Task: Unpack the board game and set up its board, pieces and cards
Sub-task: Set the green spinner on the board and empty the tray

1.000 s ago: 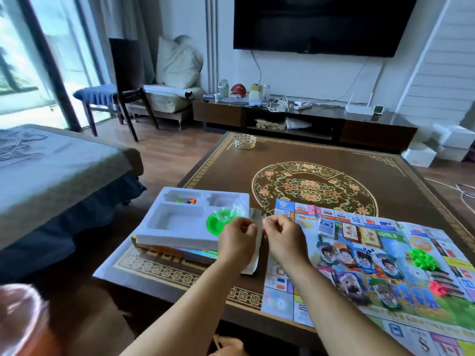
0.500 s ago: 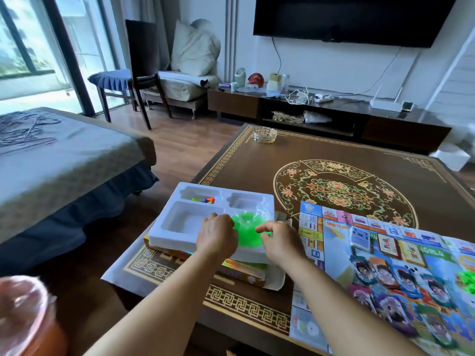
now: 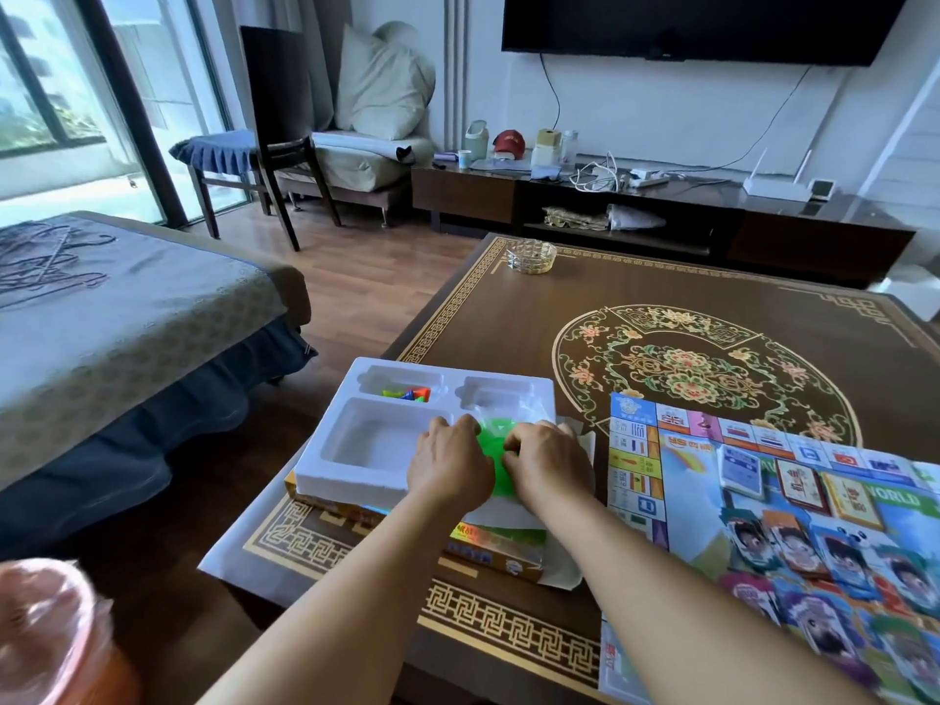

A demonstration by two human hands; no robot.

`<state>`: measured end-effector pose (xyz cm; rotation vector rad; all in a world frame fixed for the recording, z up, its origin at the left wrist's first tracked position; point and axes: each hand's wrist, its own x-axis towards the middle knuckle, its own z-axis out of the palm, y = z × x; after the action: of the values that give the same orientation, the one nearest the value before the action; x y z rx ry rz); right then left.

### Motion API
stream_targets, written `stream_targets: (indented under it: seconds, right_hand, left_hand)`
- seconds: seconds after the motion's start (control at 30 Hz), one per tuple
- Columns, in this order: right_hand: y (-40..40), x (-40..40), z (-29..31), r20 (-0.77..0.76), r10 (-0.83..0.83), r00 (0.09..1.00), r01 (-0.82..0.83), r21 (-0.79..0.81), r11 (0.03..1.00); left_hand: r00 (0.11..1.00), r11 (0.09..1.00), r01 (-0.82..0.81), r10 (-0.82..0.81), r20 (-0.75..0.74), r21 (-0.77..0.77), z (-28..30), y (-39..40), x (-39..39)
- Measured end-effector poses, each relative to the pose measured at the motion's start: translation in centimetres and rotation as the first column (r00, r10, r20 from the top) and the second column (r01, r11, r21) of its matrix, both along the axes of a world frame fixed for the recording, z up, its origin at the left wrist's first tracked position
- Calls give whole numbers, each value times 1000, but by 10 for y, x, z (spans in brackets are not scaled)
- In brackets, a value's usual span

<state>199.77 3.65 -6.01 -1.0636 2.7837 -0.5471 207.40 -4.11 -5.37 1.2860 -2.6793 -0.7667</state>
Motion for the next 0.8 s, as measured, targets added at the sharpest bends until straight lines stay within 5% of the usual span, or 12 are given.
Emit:
stream_targets:
  seconds: [0.27, 0.47, 0.8]
  right_hand:
    - [4, -3, -2, -14, -6, 1000, 4, -125, 992]
    - [0, -1, -5, -37, 60, 998, -62, -52, 997]
    - [6, -6, -9, -59, -11, 998, -2, -211, 977]
  left_hand:
    - [993, 998, -56, 60, -97, 43, 0, -7, -2]
    - [998, 999, -22, 24, -52, 40, 0, -5, -1]
    - [995, 996, -94, 94, 31, 3, 2, -12, -5]
